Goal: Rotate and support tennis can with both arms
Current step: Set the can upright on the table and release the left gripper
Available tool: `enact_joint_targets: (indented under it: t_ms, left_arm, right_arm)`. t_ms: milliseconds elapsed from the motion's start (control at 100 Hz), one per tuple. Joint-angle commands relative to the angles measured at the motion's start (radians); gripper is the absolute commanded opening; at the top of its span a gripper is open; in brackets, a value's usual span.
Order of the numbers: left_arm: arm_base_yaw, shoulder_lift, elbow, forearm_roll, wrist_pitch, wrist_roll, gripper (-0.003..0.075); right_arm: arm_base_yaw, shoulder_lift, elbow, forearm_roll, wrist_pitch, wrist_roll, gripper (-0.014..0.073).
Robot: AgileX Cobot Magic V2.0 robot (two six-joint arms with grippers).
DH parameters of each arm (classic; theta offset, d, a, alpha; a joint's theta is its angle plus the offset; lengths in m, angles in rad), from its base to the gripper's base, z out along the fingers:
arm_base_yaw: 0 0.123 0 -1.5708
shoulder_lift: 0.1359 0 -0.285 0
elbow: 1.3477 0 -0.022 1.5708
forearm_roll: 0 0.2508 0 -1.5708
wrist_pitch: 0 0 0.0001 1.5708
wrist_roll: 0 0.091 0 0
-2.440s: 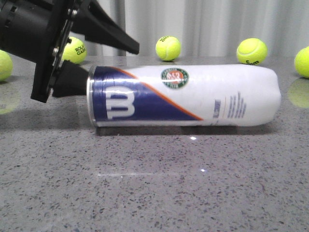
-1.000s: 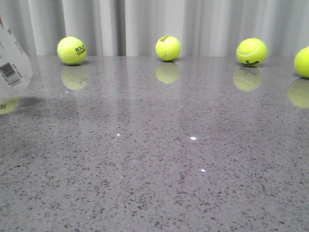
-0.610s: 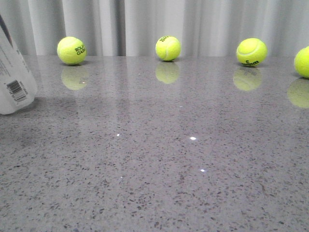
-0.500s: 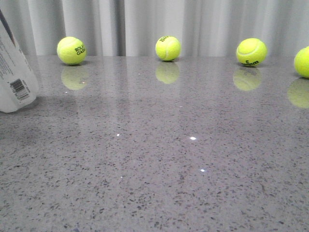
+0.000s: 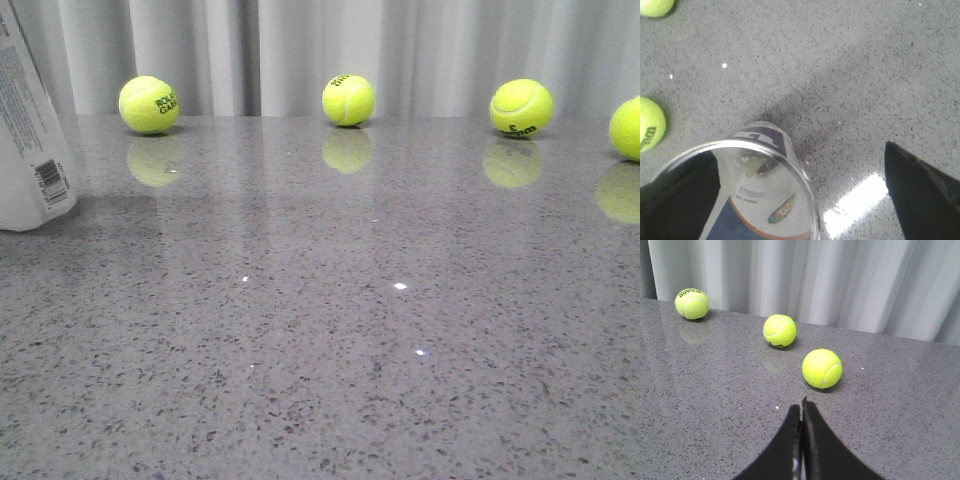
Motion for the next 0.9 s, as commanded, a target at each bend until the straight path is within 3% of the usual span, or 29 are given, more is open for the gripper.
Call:
enact_joint_targets:
  t_ms: [0, 470, 650, 890]
  left_arm:
    - [-0.011, 0.008, -0.06, -0.026, -0.052, 0.003, 0.0638]
    - [-0.011, 0.01, -0.145, -0.026, -0.053, 0.001, 0.0638]
    - [-0.011, -0.053, -0.145, -0.026, -0.063, -0.064, 0.0638]
    - [-0.011, -0.258, 0.006, -0.026, -0.244, -0.131, 0.0638]
  right_arm:
    - [-0.006, 0.002, -0.027, 0.007, -0.074, -0.003, -0.0067]
    - [-0.006, 0.002, -0.027, 0.007, -0.074, -0.003, -0.0067]
    - [-0.006, 0.002, -0.027, 0.007, -0.074, -0.003, -0.0067]
    - [-0.006, 0.002, -0.027, 0.007, -0.074, -0.003, -0.0067]
